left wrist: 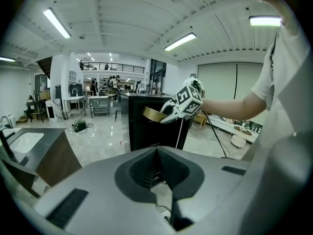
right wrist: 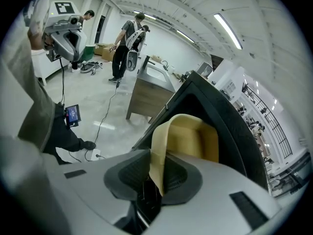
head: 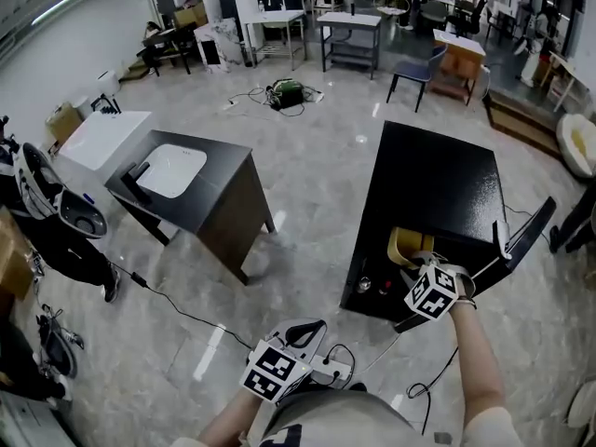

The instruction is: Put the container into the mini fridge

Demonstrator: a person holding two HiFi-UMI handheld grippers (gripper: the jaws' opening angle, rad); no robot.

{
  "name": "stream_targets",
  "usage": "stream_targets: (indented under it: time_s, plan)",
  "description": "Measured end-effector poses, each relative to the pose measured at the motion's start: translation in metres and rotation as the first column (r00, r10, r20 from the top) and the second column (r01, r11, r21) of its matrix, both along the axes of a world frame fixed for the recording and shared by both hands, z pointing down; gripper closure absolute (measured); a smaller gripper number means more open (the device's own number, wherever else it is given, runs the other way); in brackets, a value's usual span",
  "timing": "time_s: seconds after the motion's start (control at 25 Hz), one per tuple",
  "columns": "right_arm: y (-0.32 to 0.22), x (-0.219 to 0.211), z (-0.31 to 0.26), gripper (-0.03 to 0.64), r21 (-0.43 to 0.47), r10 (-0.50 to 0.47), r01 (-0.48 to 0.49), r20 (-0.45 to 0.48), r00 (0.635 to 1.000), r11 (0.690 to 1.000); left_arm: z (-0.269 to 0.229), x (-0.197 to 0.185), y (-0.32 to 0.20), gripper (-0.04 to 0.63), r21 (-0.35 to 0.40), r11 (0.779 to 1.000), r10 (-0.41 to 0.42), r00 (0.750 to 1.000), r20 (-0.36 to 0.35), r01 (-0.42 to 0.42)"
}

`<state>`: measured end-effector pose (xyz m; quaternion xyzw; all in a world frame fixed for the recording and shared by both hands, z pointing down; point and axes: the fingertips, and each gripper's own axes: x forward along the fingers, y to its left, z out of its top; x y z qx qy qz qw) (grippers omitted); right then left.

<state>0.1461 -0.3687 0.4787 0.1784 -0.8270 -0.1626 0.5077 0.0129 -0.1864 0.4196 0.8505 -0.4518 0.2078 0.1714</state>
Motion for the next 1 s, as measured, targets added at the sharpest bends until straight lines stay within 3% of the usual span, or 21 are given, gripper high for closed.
stream_targets:
  time_s: [0.2, 0.84, 1.0]
  plan:
    - [-0.015, -0.003, 0.016, 0.548, -0.002, -0.005, 0.005, -0.035, 0.999, 1.000, 0.008, -0.008, 0.003, 0.540, -0.019, 0.999, -0.037, 0.999, 0.000, 0.037]
    - [-0.044, -0.002, 0.021, 0.548, 0.056, 0.019, -0.013, -0.098, 0.995, 0.998, 0.008, -0.015, -0.012, 0.540, 0.033, 0.999, -0.001, 0.999, -0.047, 0.003]
    - [-0.048, -0.002, 0.026, 0.548, 0.054, 0.012, -0.007, -0.105, 0.994, 0.999, 0.013, -0.019, -0.009, 0.540, 0.006, 1.000, -0.014, 0.998, -0.055, 0.014]
